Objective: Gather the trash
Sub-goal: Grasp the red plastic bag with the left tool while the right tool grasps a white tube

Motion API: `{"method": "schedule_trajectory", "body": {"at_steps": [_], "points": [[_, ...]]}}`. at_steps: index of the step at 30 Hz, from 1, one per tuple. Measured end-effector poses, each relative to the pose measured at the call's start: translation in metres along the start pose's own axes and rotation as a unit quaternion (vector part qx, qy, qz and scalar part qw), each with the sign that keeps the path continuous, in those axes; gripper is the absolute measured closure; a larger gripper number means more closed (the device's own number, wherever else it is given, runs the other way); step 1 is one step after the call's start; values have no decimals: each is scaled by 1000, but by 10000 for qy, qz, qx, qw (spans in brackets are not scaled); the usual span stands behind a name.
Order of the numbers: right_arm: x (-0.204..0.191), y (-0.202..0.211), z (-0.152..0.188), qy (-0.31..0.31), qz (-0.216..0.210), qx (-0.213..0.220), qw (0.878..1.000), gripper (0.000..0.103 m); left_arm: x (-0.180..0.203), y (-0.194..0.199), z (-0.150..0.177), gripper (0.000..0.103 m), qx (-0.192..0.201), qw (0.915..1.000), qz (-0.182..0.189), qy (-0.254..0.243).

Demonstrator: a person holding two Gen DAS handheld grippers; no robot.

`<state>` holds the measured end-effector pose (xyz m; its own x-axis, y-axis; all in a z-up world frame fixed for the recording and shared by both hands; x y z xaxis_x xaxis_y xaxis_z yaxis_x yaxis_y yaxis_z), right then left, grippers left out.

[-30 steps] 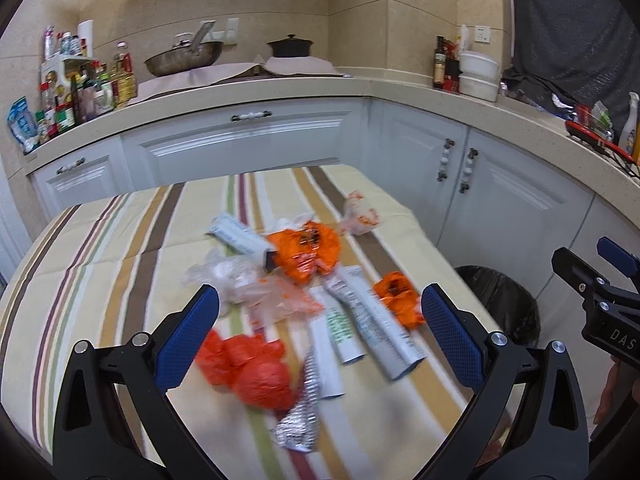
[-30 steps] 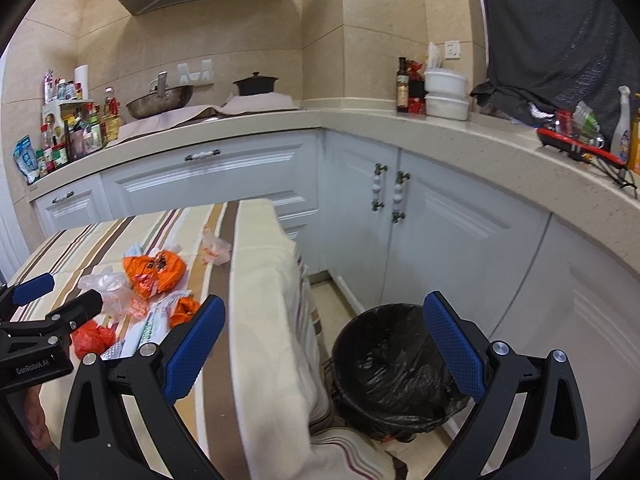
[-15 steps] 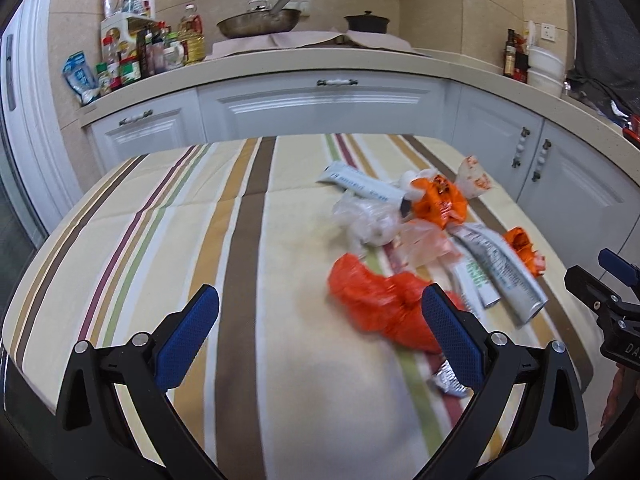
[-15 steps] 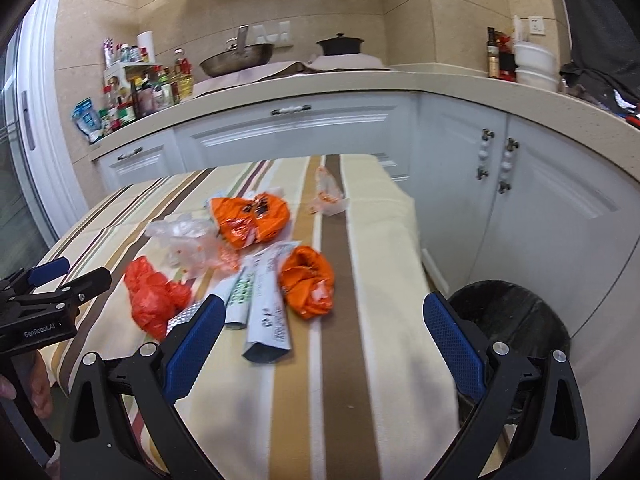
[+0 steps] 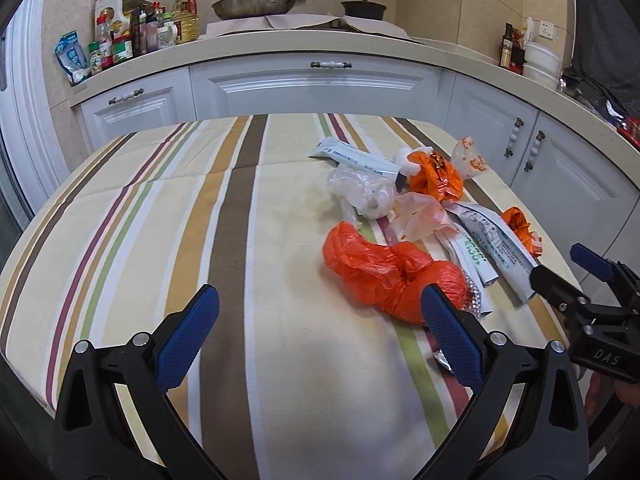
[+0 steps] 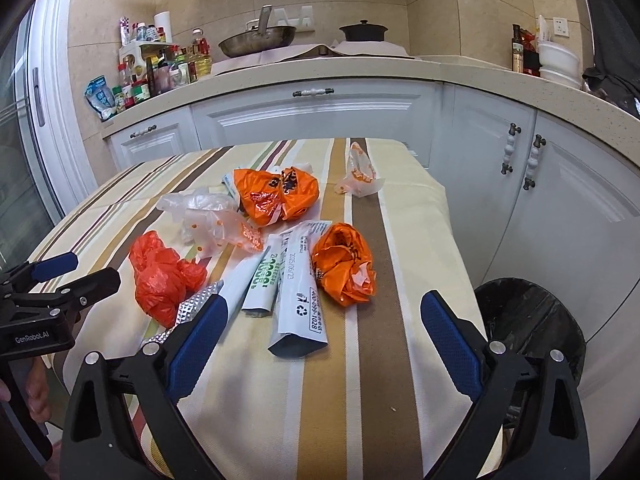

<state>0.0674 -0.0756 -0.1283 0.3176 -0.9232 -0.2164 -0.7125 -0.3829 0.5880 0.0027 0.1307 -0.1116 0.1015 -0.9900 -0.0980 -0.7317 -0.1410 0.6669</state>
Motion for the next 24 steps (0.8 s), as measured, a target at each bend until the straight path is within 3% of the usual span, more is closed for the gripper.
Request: {"method": "schedule_trajectory", "body": {"at_steps": [8, 15, 24], "points": [[-3, -10, 6, 37, -138, -207, 9997, 43, 12, -5, -3, 5, -6, 9999, 126, -29], [-8, -16, 13, 57, -315, -344, 9989, 54, 12, -8, -1, 5, -64, 9999, 102, 13], [-9, -15, 14, 102, -419, -308, 9986, 77, 20, -8, -3, 5, -16, 9998, 190, 1]]}}
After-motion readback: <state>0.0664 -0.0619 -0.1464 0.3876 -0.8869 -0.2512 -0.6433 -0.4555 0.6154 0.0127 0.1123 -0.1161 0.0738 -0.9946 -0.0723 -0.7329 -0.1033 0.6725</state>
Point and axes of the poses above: each gripper's, at about its wrist camera, not at the fingertips, and y roughly against the way its jaws point, x to its right, z to its underside, the point moved 7 cm from there along -y, roughly the way its jaws point, and after that the axes turned 10 degrees about -y, right-handed, at the moved point
